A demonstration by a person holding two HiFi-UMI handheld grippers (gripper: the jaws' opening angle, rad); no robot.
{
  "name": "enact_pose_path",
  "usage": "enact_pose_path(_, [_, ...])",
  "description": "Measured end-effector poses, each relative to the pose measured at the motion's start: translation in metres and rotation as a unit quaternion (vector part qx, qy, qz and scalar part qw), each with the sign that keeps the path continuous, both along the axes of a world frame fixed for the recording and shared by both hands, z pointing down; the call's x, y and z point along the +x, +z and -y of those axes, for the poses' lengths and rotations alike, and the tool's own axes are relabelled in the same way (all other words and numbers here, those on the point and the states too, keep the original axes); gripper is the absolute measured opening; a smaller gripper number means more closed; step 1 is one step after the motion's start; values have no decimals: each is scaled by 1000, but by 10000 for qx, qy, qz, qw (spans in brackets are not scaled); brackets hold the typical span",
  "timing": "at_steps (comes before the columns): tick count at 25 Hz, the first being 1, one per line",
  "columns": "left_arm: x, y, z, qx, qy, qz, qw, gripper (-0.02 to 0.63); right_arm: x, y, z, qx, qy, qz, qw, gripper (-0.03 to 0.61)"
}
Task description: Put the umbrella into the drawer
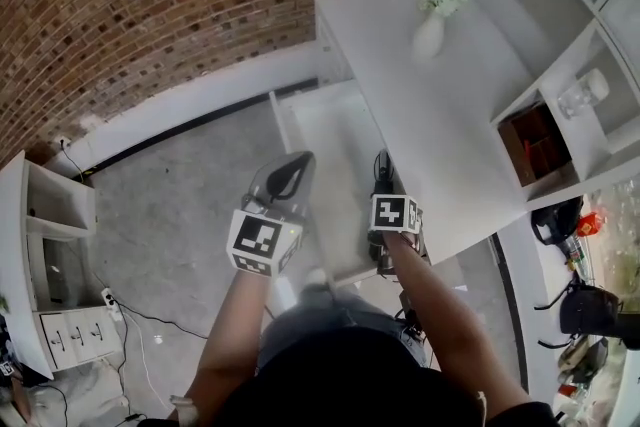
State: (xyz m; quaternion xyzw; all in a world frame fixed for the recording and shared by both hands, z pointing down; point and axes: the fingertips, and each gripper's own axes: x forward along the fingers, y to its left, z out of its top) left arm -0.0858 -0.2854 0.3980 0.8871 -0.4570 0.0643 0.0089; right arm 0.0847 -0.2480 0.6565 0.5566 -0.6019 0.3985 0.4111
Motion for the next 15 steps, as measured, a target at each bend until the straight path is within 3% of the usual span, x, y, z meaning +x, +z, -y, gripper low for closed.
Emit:
enact_pose_path(10, [18, -24, 4, 240, 247, -59, 9994, -2, 10, -61, 6, 492, -118, 260, 9984, 267])
enact_pose_path(13, [23, -30, 4, 305, 314, -70, 9990, -2, 10, -82, -2, 447, -88, 313, 9985, 265])
enact_pose_path(15, [25, -35, 5, 358, 339, -83, 9988, -2, 10, -101, 6, 804, -177, 346, 9960, 265])
